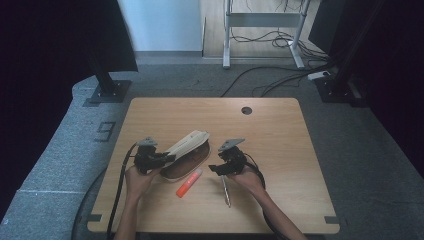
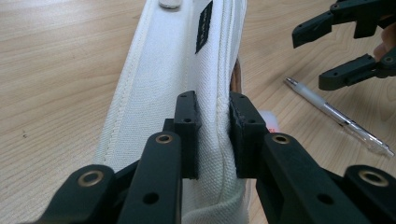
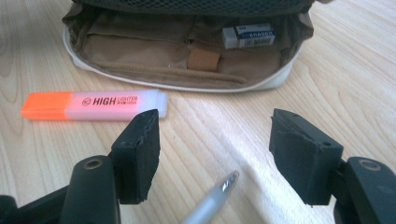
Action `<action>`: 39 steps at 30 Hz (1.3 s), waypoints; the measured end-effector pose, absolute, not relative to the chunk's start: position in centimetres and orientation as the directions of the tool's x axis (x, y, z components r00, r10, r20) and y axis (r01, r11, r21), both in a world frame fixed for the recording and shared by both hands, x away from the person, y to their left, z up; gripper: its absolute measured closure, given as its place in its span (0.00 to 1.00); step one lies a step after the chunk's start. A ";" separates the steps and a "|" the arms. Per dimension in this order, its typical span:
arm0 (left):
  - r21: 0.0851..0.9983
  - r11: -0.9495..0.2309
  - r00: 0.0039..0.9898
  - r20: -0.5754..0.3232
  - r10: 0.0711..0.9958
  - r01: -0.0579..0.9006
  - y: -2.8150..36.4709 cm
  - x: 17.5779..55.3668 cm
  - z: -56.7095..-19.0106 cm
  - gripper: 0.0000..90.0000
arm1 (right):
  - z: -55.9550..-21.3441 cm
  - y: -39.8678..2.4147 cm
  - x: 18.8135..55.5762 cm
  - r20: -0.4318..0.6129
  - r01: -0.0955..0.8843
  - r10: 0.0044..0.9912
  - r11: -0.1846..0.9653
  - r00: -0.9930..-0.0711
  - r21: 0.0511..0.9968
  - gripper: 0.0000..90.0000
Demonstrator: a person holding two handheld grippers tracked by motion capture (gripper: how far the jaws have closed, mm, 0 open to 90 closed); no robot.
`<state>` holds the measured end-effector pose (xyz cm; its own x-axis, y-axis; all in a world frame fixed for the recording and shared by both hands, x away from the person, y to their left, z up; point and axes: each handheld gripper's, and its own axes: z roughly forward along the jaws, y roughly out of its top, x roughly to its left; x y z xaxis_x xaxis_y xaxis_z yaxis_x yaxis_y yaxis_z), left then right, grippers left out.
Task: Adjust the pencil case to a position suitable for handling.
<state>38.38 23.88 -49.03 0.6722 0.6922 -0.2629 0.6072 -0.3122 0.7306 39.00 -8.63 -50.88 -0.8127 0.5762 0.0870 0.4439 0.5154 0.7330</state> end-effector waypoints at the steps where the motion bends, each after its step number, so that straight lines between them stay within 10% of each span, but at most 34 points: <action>1: 0.731 -0.312 0.672 -0.263 0.692 0.607 23.9 38.4 -49.0 0.84 | -50.9 -8.8 38.9 0.092 0.447 0.579 0.510 -0.810 0.735 0.37; 39: 0.728 -0.320 0.675 -0.257 0.692 0.606 23.7 38.3 -49.1 0.84 | -54.1 -11.1 33.8 0.098 0.478 0.591 0.531 -0.800 0.700 0.63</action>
<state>38.30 23.74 -49.05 0.6746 0.6922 -0.2566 0.6058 -0.3204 0.7282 33.85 -11.06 -54.14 -0.8003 0.5915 0.0985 0.4782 0.5305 0.6999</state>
